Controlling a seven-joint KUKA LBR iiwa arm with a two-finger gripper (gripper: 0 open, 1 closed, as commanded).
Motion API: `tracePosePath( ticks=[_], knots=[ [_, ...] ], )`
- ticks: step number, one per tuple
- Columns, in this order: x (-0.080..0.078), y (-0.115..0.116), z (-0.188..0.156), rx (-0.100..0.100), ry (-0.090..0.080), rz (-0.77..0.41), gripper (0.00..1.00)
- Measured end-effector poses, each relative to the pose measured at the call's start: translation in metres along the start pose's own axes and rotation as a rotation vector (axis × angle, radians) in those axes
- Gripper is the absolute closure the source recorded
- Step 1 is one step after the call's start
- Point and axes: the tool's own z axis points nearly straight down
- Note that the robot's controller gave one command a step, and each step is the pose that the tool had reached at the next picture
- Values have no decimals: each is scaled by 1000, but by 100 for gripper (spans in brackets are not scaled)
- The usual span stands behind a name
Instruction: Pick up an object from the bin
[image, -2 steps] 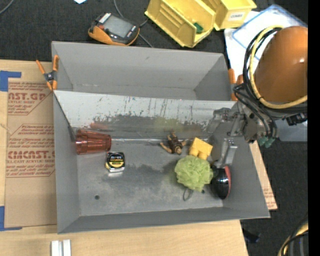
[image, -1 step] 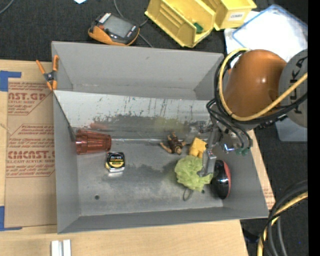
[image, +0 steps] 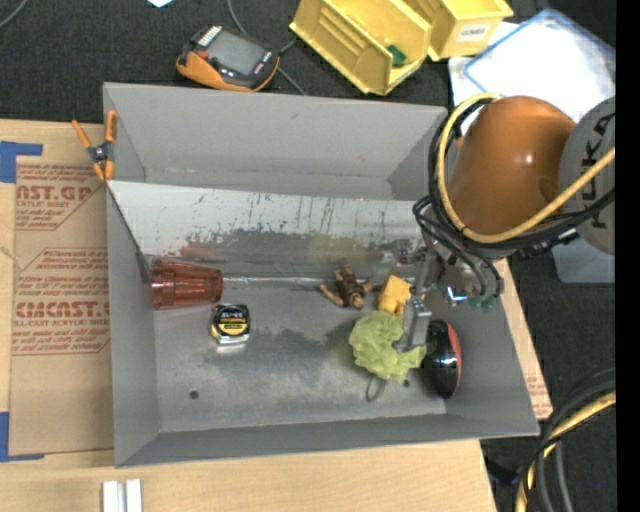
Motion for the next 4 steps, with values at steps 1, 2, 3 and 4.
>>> tracePosePath(
  ticks=[1,2,3,4],
  knots=[
    [14,5,15,0,-2,-235,0],
    [14,26,22,-1,-5,77,0],
    [24,-5,46,0,1,-233,0],
    [47,-38,49,-2,-4,-23,0]
  ],
)
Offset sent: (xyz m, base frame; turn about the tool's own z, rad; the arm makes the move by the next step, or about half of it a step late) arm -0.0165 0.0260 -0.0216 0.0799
